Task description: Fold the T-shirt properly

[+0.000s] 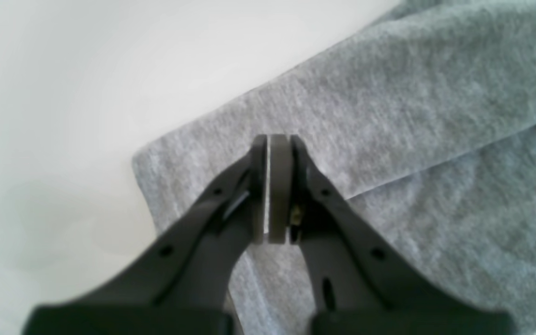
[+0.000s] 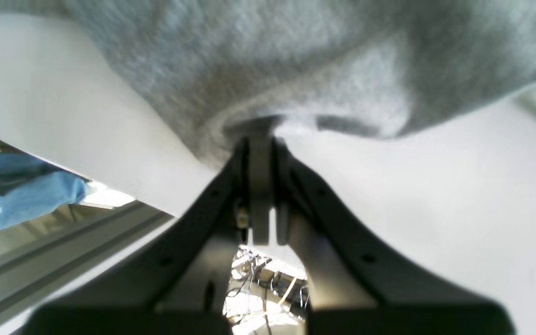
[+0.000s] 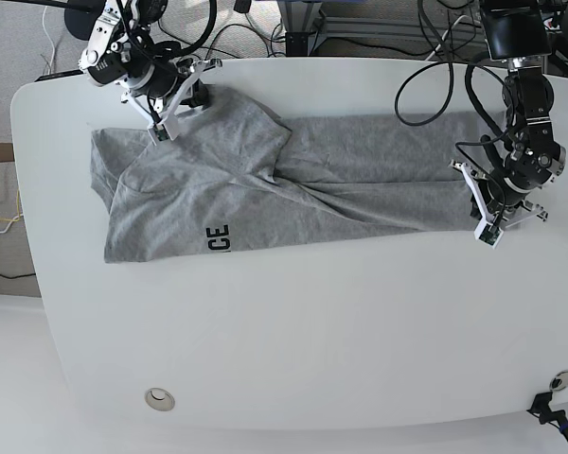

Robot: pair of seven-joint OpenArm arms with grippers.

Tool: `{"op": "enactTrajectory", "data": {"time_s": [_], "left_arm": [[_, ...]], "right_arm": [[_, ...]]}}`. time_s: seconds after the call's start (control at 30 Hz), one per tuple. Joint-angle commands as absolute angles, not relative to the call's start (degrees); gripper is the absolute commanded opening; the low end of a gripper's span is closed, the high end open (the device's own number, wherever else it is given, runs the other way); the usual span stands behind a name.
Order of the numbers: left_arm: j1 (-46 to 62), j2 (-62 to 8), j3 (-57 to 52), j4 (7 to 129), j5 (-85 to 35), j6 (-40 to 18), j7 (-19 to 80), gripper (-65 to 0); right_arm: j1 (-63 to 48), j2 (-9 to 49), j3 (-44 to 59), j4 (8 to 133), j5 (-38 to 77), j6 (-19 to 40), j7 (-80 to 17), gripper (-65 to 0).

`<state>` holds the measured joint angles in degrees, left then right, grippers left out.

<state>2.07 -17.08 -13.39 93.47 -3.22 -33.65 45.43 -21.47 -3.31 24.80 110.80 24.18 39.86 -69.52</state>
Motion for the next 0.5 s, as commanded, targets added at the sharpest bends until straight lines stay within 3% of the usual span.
{"op": "enactTrajectory", "data": {"time_s": [0.0, 0.17, 0.47], "left_arm": [[1.36, -18.07, -13.76, 94.37, -3.47, -33.45, 44.53, -65.0], [1.36, -18.77, -13.58, 94.29, -3.47, -33.45, 44.53, -65.0], [1.36, -18.77, -13.58, 94.29, -3.47, -33.45, 44.53, -65.0]], "right_arm": [[-19.38, -3.3, 25.01, 112.75, 25.63, 40.0, -70.9, -65.0], [-13.23, -3.21, 25.45, 112.75, 32.57, 40.0, -76.18, -65.0], [-2.33, -3.65, 25.1, 109.14, 33.19, 40.0, -76.7, -65.0]]}}
